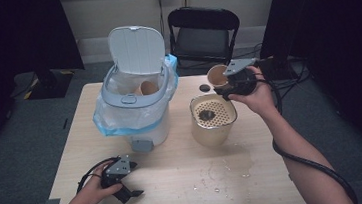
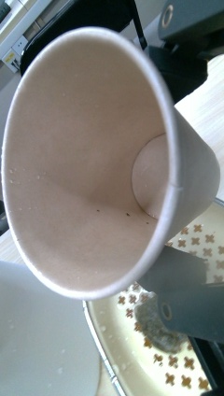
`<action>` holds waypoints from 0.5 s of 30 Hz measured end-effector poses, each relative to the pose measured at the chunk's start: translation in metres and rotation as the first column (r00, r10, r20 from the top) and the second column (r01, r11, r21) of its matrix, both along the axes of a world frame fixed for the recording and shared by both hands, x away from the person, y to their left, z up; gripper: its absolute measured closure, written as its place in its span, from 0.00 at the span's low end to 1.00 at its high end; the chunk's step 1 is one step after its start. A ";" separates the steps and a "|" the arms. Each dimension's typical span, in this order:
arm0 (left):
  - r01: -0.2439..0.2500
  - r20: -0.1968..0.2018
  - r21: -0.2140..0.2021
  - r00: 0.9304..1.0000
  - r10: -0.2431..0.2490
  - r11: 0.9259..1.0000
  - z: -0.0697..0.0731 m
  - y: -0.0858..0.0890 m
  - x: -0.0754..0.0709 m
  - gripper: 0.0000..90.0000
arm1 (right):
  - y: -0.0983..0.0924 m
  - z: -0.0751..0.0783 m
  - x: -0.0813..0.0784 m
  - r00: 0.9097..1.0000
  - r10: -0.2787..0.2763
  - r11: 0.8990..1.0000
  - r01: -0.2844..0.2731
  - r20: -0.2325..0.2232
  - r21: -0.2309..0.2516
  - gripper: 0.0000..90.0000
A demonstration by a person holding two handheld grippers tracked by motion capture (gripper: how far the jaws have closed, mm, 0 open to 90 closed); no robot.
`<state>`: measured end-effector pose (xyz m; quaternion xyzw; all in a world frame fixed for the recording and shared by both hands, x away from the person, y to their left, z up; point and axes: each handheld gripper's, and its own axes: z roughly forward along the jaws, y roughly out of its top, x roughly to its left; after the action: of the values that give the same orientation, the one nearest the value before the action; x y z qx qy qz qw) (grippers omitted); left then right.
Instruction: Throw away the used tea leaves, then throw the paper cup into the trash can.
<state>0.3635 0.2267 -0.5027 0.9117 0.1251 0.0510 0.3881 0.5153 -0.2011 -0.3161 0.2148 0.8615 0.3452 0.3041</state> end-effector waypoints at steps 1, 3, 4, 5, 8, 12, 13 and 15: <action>0.000 0.000 0.000 1.000 0.000 1.000 0.000 0.000 0.000 0.00 | 0.000 0.001 0.000 1.000 -0.002 1.000 0.002 0.000 0.004 0.33; 0.003 -0.003 0.002 1.000 -0.003 1.000 0.000 0.000 0.000 0.00 | 0.001 0.003 0.000 1.000 0.003 1.000 -0.003 0.001 0.013 0.33; 0.002 -0.005 0.001 1.000 -0.002 1.000 0.000 0.000 0.000 0.00 | 0.001 0.004 0.000 1.000 0.002 1.000 -0.002 -0.001 0.014 0.33; 0.006 -0.003 0.002 1.000 -0.006 1.000 0.000 0.000 0.000 0.00 | 0.001 0.004 0.000 1.000 0.003 1.000 -0.003 -0.003 0.025 0.33; 0.008 -0.003 0.000 1.000 -0.008 1.000 0.000 0.000 0.001 0.00 | 0.004 0.007 0.001 1.000 0.006 0.998 -0.005 -0.012 0.057 0.33; 0.005 -0.006 -0.001 1.000 -0.005 1.000 0.000 0.000 0.000 0.00 | 0.010 0.010 0.002 1.000 0.015 0.998 -0.014 -0.016 0.063 0.33; 0.008 -0.004 0.000 1.000 -0.008 1.000 0.000 0.000 0.000 0.00 | 0.012 0.011 0.002 1.000 0.021 0.998 -0.020 -0.017 0.060 0.33; 0.009 -0.003 0.000 1.000 -0.009 1.000 0.000 0.000 0.001 0.00 | 0.015 0.013 0.002 0.999 0.034 0.998 -0.033 -0.017 0.060 0.33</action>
<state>0.3641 0.2271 -0.5026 0.9123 0.1218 0.0478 0.3880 0.5176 -0.1859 -0.3033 0.2125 0.8569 0.3739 0.2841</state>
